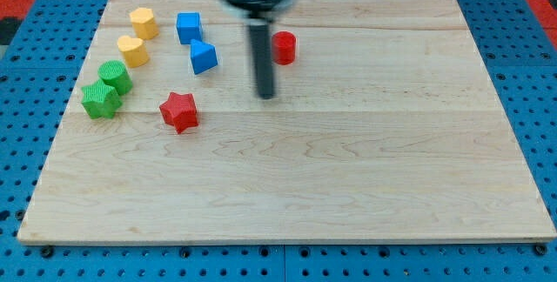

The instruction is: Slide the blue cube down a bit

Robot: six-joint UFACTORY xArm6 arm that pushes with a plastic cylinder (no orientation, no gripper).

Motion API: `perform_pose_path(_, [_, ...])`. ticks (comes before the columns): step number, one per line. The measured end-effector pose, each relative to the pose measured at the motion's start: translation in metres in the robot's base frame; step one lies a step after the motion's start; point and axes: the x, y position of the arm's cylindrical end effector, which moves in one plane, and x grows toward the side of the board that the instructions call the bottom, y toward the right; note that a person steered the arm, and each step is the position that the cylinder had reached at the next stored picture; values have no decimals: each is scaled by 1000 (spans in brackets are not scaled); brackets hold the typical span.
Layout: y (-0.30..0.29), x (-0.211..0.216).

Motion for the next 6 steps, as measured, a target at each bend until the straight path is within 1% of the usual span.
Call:
perform_pose_path(1, [29, -98])
perform_pose_path(2, [-43, -140])
perform_pose_path(3, [-127, -139])
perform_pose_path(4, [-175, -139])
perform_pose_path(5, [-182, -125])
perform_pose_path(6, [-134, -125])
